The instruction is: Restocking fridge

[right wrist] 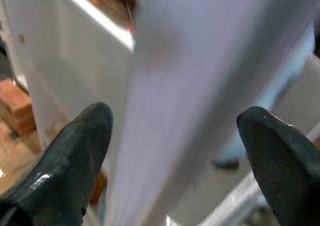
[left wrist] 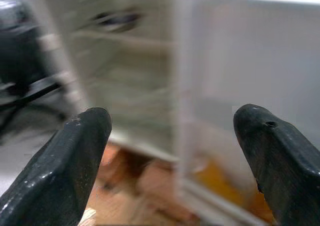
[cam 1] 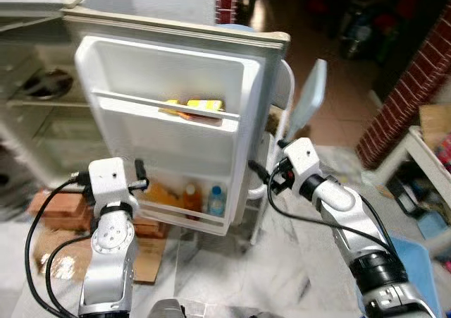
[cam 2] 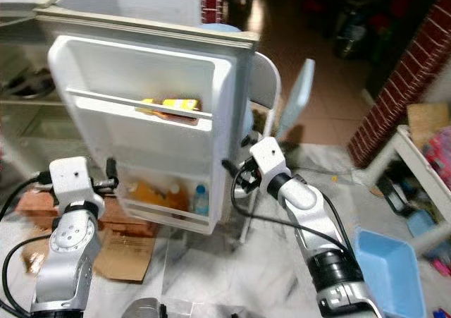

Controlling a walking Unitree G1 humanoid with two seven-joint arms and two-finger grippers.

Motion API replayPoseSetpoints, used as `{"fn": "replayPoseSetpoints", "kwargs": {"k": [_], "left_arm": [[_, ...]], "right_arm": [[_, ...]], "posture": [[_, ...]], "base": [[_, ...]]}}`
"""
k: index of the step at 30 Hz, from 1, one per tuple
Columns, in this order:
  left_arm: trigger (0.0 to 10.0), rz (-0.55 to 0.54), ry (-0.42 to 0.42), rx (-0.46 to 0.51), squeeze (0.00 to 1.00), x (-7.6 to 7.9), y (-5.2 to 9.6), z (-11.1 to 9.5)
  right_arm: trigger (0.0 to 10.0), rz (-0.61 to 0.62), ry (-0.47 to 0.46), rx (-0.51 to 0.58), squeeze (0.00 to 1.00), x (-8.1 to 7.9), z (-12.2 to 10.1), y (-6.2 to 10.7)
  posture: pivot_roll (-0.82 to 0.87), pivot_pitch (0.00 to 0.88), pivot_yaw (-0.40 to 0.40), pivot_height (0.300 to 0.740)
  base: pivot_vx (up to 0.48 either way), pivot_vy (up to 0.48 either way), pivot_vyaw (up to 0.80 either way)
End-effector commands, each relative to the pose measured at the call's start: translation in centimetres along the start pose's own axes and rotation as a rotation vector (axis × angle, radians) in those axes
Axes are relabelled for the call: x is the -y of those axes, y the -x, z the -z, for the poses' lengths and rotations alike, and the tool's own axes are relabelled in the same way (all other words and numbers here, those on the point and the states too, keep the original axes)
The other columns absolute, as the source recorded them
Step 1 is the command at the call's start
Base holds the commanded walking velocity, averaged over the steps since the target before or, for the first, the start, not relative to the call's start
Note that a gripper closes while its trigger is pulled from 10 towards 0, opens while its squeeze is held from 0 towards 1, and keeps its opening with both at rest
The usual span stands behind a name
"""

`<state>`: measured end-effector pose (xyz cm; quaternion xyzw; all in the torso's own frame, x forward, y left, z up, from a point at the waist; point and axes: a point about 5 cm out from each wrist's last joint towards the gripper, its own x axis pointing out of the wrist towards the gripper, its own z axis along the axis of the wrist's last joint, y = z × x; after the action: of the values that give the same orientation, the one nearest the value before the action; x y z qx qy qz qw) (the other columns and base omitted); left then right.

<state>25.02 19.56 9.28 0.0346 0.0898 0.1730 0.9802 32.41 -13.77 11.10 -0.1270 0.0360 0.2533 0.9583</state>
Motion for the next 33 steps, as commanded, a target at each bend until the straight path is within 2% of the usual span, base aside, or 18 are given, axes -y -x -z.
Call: {"fn": "replayPoseSetpoints", "kwargs": {"k": [1,4,6,10,13,15,16,17,18,20,24,26,27,29,33], "left_arm": [[10.0,-0.031,-0.023,-0.029,0.0,-0.9,-0.1,0.6],[10.0,-0.044,-0.021,-0.05,0.0,-1.4,0.1,1.0],[10.0,-0.054,-0.007,-0.1,0.0,-2.0,0.2,1.7],[10.0,-0.038,-0.004,-0.119,0.0,-2.0,0.3,1.9],[10.0,-0.012,-0.024,-0.133,0.0,-1.7,0.3,2.0],[10.0,-0.002,-0.026,-0.13,0.0,-1.6,0.2,2.0],[10.0,0.003,-0.027,-0.13,0.0,-1.5,0.2,2.0],[10.0,0.003,-0.027,-0.13,0.0,-1.5,0.2,2.0],[10.0,0.008,-0.028,-0.133,0.0,-1.5,0.2,2.0],[10.0,0.01,-0.026,-0.137,0.0,-1.5,0.2,2.0],[10.0,0.004,-0.014,-0.151,0.0,-1.7,0.2,2.1],[10.0,-0.002,-0.013,-0.154,0.0,-1.8,0.2,2.1],[10.0,-0.002,-0.013,-0.154,0.0,-1.8,0.2,2.1],[10.0,-0.002,-0.017,-0.153,0.0,-1.8,0.2,2.1],[10.0,0.002,-0.023,-0.151,0.0,-1.9,0.1,2.0]], "right_arm": [[10.0,0.047,0.009,0.016,0.0,0.8,-0.6,-0.5],[10.0,0.064,0.023,0.015,0.0,1.0,-0.8,-0.8],[10.0,0.08,0.034,0.013,0.0,1.4,-0.9,-1.2],[10.0,0.101,0.033,0.015,0.0,1.7,-1.0,-1.4],[10.0,0.077,-0.029,0.044,0.0,1.2,-1.3,-1.9],[10.0,0.001,-0.096,0.089,0.0,0.4,-1.8,-2.0],[10.0,-0.092,-0.154,0.122,0.0,-0.5,-2.4,-1.8],[10.0,-0.092,-0.154,0.122,0.0,-0.5,-2.4,-1.8],[10.0,-0.259,-0.206,0.158,0.0,-1.9,-2.9,-1.2],[10.0,-0.378,-0.202,0.154,0.0,-2.7,-2.9,-0.5],[10.0,-0.429,-0.164,0.039,0.0,-2.1,-0.4,0.6],[10.0,-0.498,-0.124,-0.066,0.0,-1.7,1.5,1.8],[10.0,-0.498,-0.124,-0.066,0.0,-1.7,1.5,1.8],[10.0,-0.556,-0.059,-0.168,0.0,-1.3,3.1,2.9],[10.0,-0.578,0.032,-0.313,0.0,-0.2,4.8,4.1]], "posture": [[0.08,0.0,-0.036,0.74],[0.09,0.0,-0.036,0.74],[0.09,0.0,-0.037,0.74],[0.09,0.0,-0.037,0.74],[0.09,0.0,-0.035,0.74],[0.09,0.0,-0.032,0.74],[0.09,0.0,-0.031,0.74],[0.09,0.0,-0.031,0.74],[0.09,0.0,-0.03,0.74],[0.09,0.0,-0.029,0.74],[0.09,0.0,-0.03,0.74],[0.09,0.0,-0.029,0.74],[0.09,0.0,-0.029,0.74],[0.09,0.0,-0.028,0.74],[0.09,0.0,-0.024,0.74]], "base": [[0.0,0.0,0.77],[0.0,0.0,0.77],[0.0,0.0,0.76],[0.0,0.0,0.76],[0.0,0.0,0.74],[0.0,0.0,0.64],[0.0,0.0,0.43],[0.0,0.0,0.43],[0.0,0.0,0.0],[0.0,0.0,0.0],[0.0,0.0,0.0],[0.0,0.0,0.0],[0.0,0.0,0.0],[0.0,0.0,0.0],[0.0,0.0,0.0]]}}
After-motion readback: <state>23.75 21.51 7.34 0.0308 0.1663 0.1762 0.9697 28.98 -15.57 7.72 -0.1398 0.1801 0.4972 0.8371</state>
